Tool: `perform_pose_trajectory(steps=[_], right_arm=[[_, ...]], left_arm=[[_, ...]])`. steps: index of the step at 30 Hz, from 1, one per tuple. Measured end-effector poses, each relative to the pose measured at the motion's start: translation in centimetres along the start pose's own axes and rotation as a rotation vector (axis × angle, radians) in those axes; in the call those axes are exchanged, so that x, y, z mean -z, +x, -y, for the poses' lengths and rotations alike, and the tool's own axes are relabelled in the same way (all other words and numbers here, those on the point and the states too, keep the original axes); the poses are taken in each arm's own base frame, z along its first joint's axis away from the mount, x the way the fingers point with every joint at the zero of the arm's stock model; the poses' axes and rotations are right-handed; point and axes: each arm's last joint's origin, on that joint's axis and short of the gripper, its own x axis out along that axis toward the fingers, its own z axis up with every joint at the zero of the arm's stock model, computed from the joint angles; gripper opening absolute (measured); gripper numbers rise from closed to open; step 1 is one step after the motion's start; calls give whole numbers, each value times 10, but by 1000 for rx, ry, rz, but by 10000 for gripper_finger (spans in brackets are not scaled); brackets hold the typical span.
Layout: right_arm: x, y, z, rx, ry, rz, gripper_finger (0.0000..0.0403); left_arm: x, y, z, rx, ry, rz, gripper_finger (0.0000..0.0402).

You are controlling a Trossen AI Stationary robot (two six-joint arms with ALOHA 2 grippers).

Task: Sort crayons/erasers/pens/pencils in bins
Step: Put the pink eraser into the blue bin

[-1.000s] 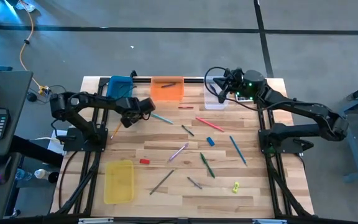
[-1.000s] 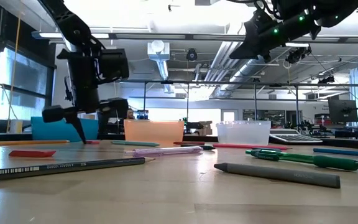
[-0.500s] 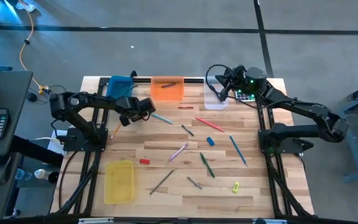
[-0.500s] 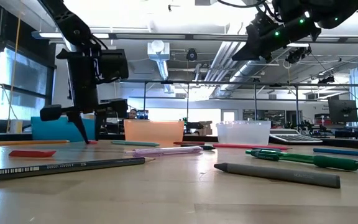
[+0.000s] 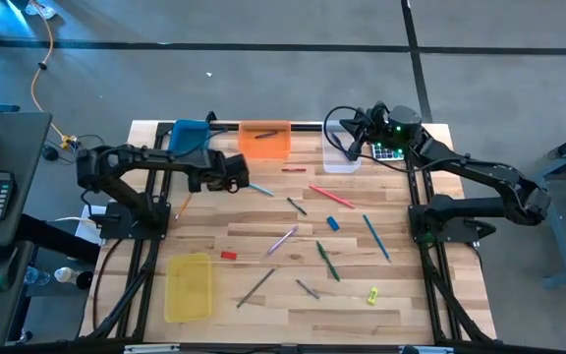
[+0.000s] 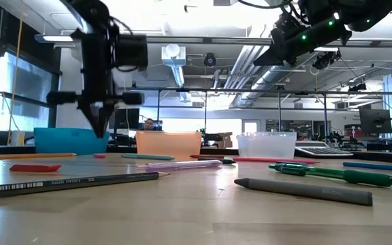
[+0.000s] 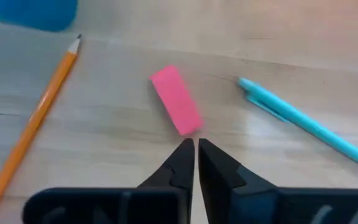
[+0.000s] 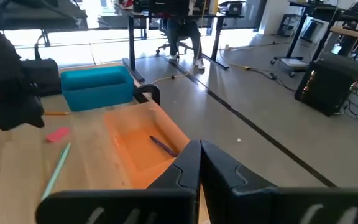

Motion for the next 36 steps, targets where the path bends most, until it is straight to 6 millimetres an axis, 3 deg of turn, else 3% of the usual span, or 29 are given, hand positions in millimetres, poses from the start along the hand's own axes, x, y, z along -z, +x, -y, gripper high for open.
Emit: perform_pose_trajectory(steps=[7,13,27,36], right_arm=[[0,0,0,0,-41,0,0],[0,0,0,0,-19,0,0],[0,0,0,-4,3,1,0],[-1,0,0,-3,-2,16,0]], left_arm=[[-2,-32,-1,36,17,50,0],[0,-37,-1,66,-141,8,11],[-1,2,10,-69,-188,16,155],[-6,31,18,-116,-238,19,169]])
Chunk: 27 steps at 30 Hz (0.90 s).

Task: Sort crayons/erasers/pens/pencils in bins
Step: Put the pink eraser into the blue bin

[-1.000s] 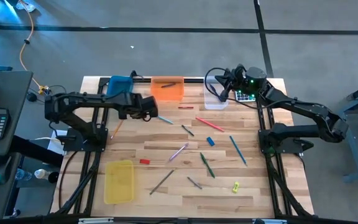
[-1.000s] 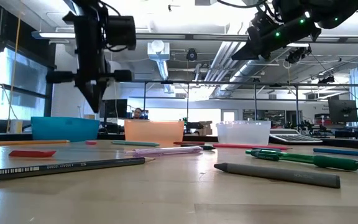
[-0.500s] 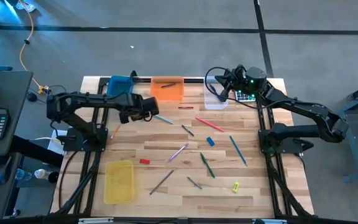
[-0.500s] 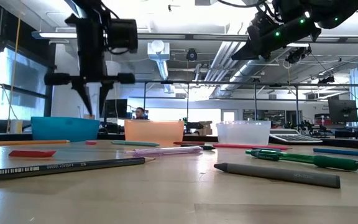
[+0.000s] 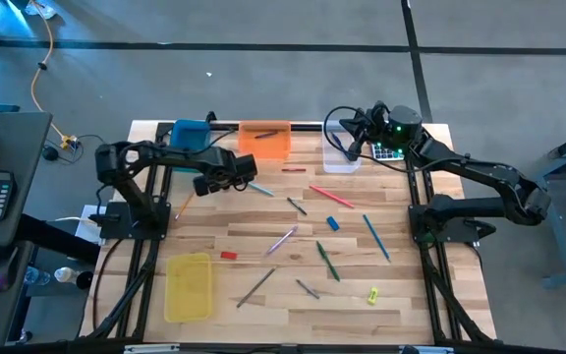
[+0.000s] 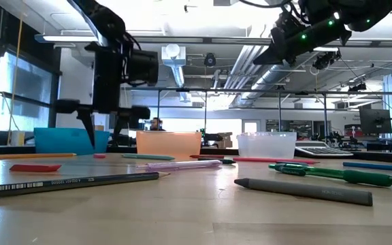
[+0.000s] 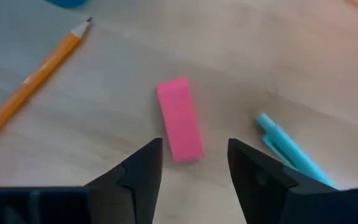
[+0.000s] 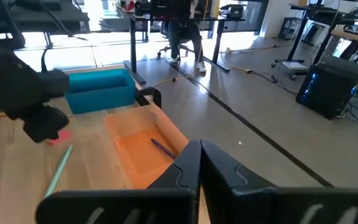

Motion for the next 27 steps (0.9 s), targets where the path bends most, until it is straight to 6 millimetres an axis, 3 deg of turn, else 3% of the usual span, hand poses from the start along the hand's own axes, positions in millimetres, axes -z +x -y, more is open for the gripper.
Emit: perform_pose_trajectory(steps=[8,18,27], right_arm=[[-1,0,0,1,-16,6,0],[-1,0,0,6,23,7,0],[-1,0,0,5,22,7,0]], left_arm=[[2,21,6,-45,-77,52,159],[13,22,8,-43,-35,93,127],[22,20,6,-63,296,72,78]])
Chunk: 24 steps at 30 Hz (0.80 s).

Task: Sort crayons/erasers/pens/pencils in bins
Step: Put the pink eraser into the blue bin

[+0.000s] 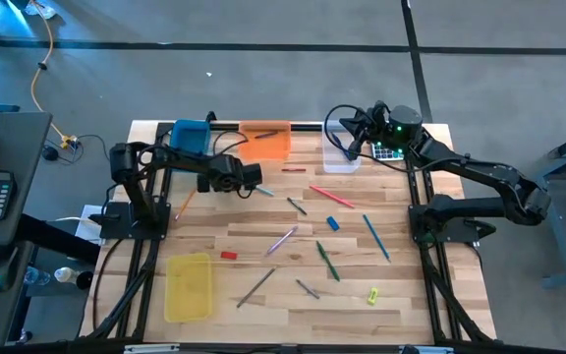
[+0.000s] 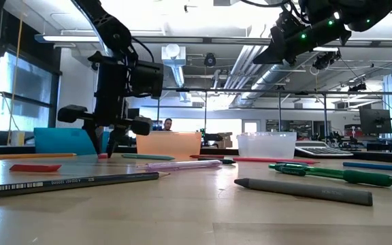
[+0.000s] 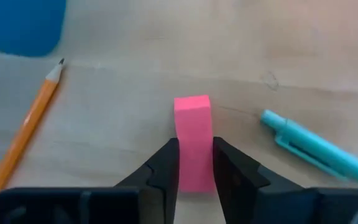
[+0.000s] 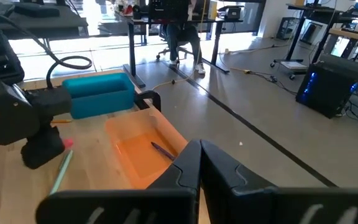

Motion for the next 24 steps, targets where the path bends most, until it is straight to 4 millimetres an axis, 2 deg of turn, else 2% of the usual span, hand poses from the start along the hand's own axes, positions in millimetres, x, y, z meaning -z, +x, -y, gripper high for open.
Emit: perform_pose_trajectory(steps=[6,11,18,24], right_arm=[[0,0,0,0,0,0,0],[0,0,0,-1,0,0,0],[0,0,1,40,3,-4,0],[0,0,1,48,2,-5,0]], left_arm=[[2,-1,0,6,157,-23,62],[3,-12,-5,52,270,-98,56],[-3,-40,-22,109,305,-93,51],[-16,-74,-53,153,230,-33,50]])
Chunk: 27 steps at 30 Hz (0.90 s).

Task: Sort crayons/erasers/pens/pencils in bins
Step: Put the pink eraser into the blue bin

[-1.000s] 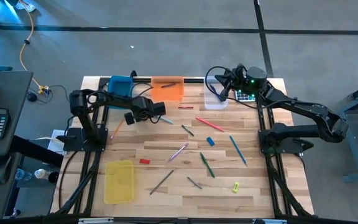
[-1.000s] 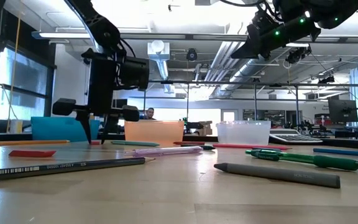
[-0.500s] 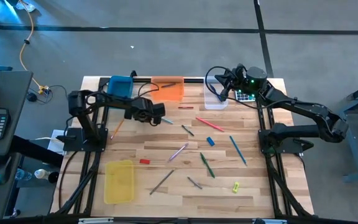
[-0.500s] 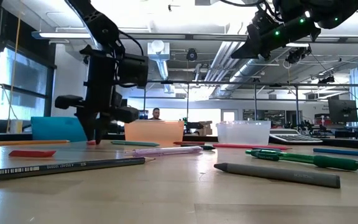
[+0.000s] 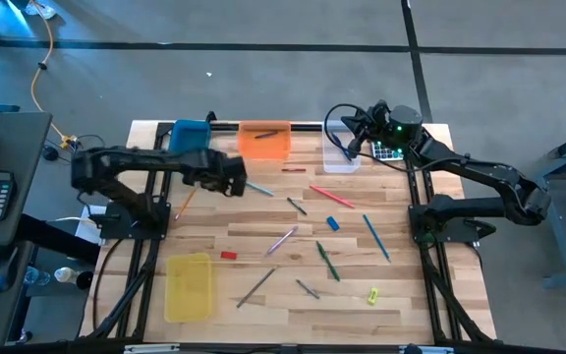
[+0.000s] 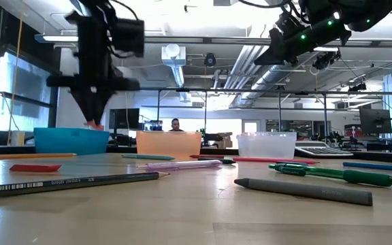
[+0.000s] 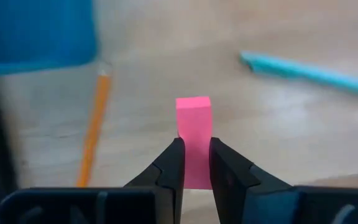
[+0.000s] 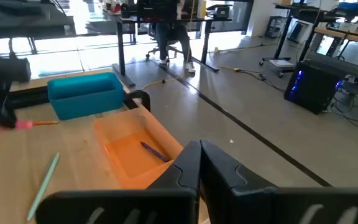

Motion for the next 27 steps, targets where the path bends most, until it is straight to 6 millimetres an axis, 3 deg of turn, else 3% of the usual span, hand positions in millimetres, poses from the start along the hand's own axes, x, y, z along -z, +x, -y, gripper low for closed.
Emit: perform_pose_trajectory(steps=[7,18,21,27], right_arm=[[-1,0,0,1,4,7,0],[-1,0,1,44,35,5,0],[-1,0,2,69,42,3,0],[-1,0,2,69,42,8,0]], left_arm=[[-28,-23,-39,21,-180,123,50],[-82,-3,-91,-105,-290,145,50],[-94,8,-99,-118,-324,136,50],[-94,18,-92,-150,-342,116,50]])
